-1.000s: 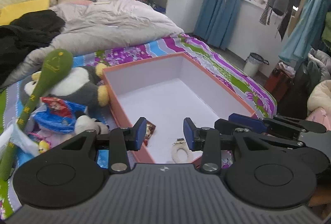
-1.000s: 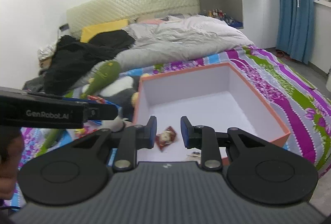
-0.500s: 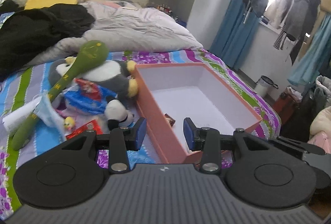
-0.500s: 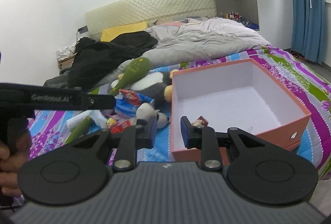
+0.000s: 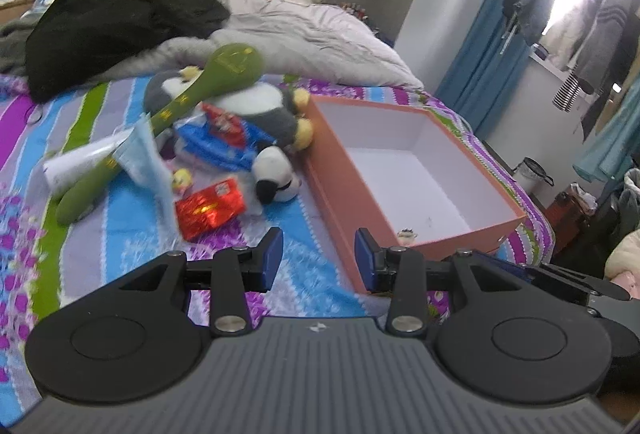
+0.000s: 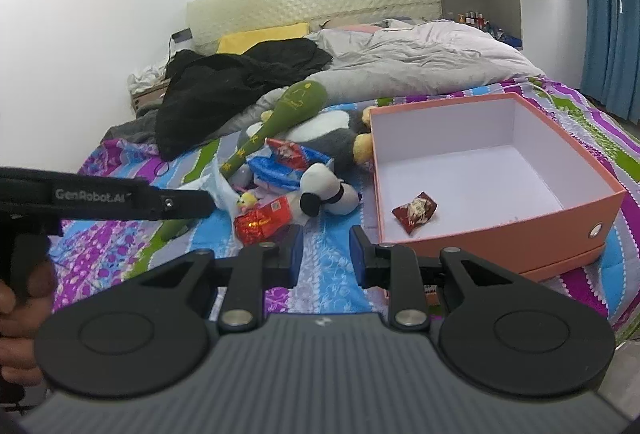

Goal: Organize soft objects
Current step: 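Withdraw both tools from the orange box back toward the toys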

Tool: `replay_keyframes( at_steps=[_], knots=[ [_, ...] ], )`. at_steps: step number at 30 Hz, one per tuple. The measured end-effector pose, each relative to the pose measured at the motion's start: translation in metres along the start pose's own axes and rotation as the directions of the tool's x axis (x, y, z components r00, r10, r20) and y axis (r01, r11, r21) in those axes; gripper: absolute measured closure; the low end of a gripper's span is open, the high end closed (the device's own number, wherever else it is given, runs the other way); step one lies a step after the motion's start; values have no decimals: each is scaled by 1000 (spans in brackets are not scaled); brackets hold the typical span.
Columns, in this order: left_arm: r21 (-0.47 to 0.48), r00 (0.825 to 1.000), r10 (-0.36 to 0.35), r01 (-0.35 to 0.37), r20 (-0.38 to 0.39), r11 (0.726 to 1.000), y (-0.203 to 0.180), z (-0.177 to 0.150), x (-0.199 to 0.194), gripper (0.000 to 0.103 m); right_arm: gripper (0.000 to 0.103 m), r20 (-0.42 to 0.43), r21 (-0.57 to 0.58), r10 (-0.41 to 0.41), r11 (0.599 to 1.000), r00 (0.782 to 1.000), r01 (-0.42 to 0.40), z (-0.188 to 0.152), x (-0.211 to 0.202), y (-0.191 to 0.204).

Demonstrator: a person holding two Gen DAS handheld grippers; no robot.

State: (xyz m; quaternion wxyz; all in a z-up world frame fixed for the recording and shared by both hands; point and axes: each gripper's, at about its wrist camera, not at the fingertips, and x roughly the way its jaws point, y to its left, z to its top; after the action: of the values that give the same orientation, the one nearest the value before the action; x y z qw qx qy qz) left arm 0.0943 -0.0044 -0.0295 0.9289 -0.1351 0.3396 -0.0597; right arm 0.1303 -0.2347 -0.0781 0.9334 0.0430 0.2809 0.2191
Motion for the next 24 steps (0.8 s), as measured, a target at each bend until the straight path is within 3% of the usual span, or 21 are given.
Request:
replay_keyframes(
  at_steps=[6,10,24],
  knots=[
    [-38,999,45,-45,0,998,15,-15,-13,57,74,-20,-19,15,1000,1000,-15,-9,-4,11],
    [-26,998,67,-67,12,997,21,-26,-19,47,74,-40,-15,27,999,999,-28,-15,-2,19],
    [-100,991,117,-123,-68,987,70,-40,19,47,74,-147,-4,5,1000,989,-6,-28,43,31]
  ],
)
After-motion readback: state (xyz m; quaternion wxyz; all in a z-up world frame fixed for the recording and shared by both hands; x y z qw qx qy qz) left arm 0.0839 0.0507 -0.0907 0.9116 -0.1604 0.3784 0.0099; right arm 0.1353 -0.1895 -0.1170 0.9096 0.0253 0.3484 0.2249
